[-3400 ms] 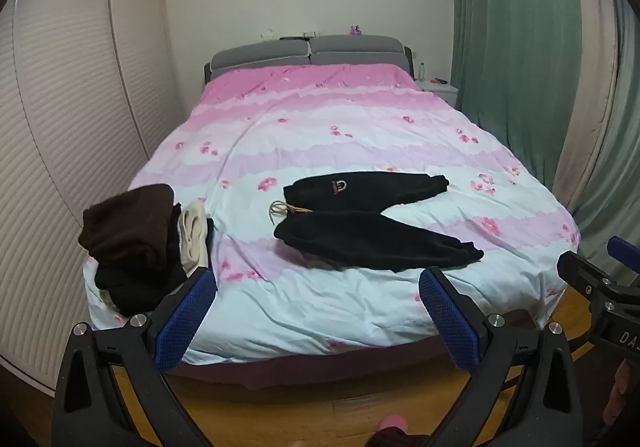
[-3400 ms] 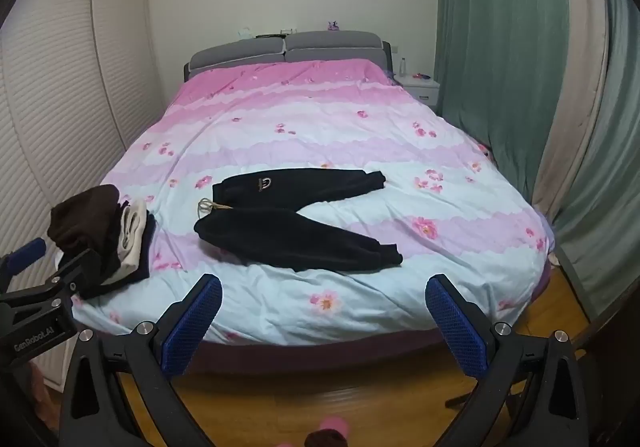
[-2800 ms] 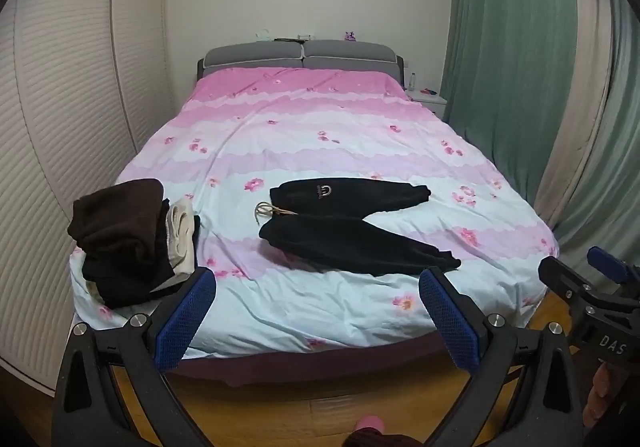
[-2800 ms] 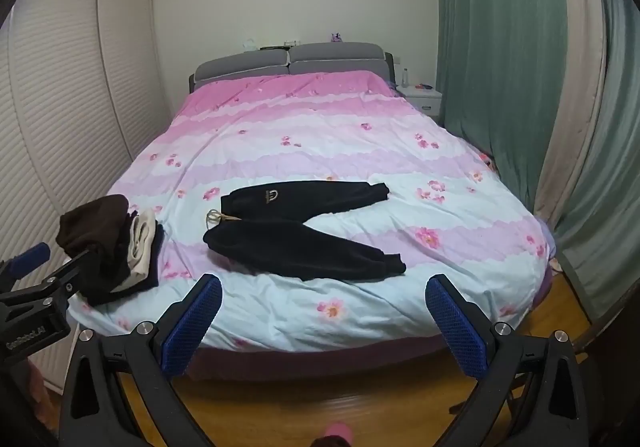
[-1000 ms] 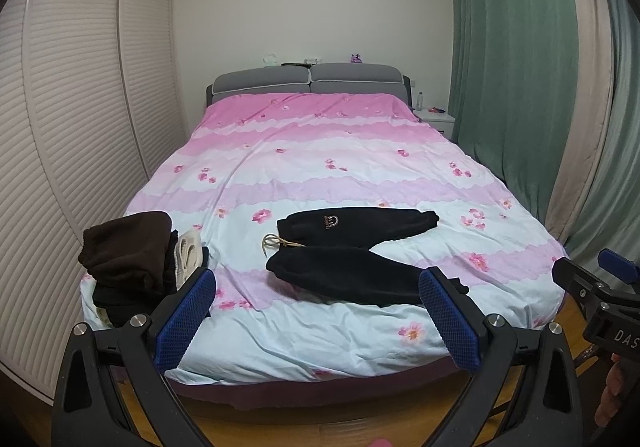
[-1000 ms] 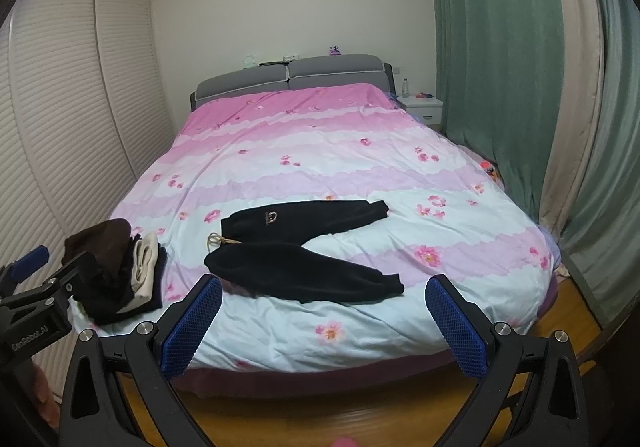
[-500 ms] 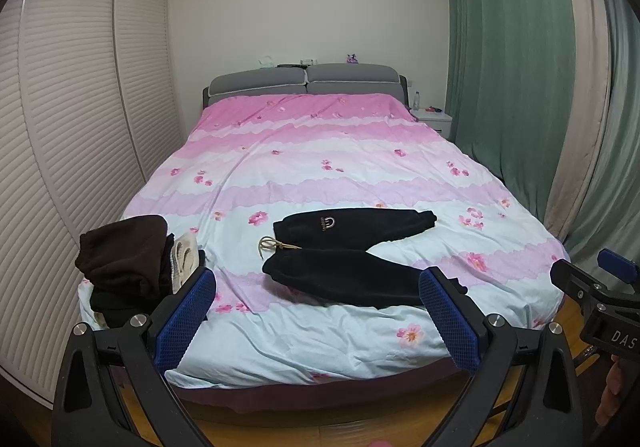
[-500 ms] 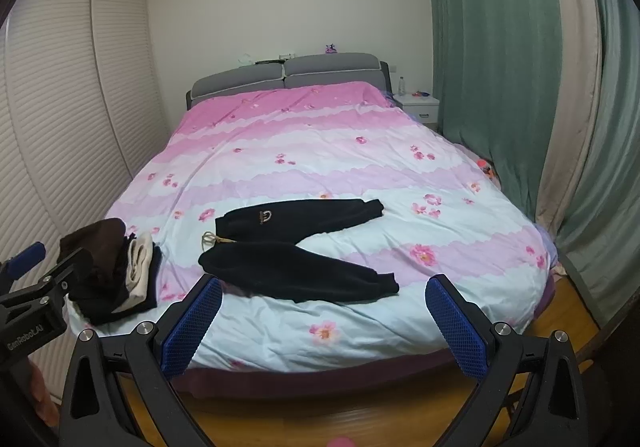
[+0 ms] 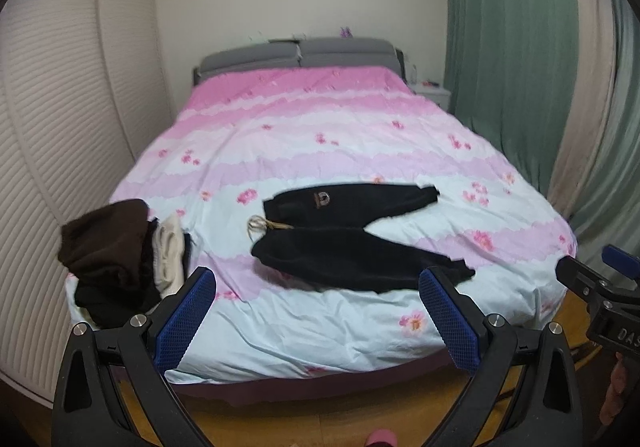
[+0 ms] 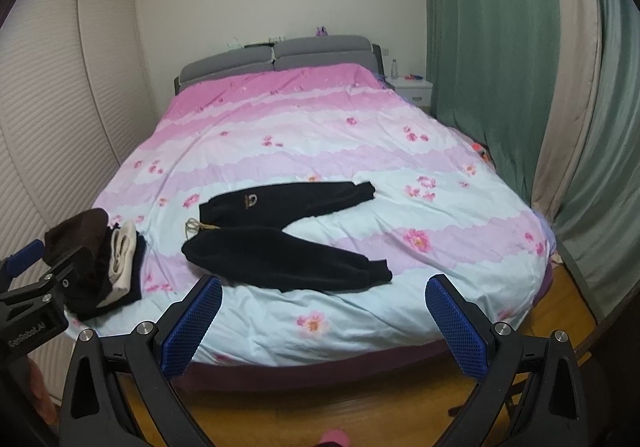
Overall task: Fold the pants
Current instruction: 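Move both tools down to the black pants and grasp the leg cuffs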
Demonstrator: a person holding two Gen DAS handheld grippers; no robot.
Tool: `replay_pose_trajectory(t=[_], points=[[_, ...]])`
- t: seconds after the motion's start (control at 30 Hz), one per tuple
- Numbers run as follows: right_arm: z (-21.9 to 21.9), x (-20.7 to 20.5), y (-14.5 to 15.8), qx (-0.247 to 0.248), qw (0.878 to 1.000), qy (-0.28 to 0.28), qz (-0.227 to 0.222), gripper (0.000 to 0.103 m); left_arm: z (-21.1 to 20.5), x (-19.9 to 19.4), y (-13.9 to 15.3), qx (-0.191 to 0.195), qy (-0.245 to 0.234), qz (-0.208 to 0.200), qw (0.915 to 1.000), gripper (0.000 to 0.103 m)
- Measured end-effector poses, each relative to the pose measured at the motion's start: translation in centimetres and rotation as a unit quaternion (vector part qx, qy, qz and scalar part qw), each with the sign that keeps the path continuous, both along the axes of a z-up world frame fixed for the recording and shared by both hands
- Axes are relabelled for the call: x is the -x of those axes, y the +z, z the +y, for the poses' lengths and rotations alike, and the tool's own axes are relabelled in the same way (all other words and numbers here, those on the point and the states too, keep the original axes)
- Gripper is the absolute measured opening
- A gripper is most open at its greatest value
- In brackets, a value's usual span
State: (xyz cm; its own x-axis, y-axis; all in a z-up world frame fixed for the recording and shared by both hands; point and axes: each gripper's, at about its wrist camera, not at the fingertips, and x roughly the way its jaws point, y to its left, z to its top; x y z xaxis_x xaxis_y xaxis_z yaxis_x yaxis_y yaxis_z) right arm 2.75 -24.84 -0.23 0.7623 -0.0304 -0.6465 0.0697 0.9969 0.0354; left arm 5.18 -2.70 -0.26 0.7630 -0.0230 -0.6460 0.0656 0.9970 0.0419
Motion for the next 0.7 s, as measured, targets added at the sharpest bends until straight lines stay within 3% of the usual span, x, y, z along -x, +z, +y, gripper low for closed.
replay_pose_trajectory(t=[0.23,0.37,0.7], points=[[-0.4,-5.2,-5.0,-0.023,0.999,0.015,0.042,0.103,0.4,-3.8,-4.0,-0.019,0.027,0.012,0.9994,0.103],[0.3,-8.6,-8.1,-0.036,0.997,0.028,0.069,0.102,1.5,-6.8,-6.7,-0.027,0.043,0.038,0.998,0.103],[2.2,-17.3,-15.8,-0.074,0.988,-0.003,0.139,0.102,3.7,-16.0,-13.4,-0.045,0.013,0.094,0.9945,0.103]])
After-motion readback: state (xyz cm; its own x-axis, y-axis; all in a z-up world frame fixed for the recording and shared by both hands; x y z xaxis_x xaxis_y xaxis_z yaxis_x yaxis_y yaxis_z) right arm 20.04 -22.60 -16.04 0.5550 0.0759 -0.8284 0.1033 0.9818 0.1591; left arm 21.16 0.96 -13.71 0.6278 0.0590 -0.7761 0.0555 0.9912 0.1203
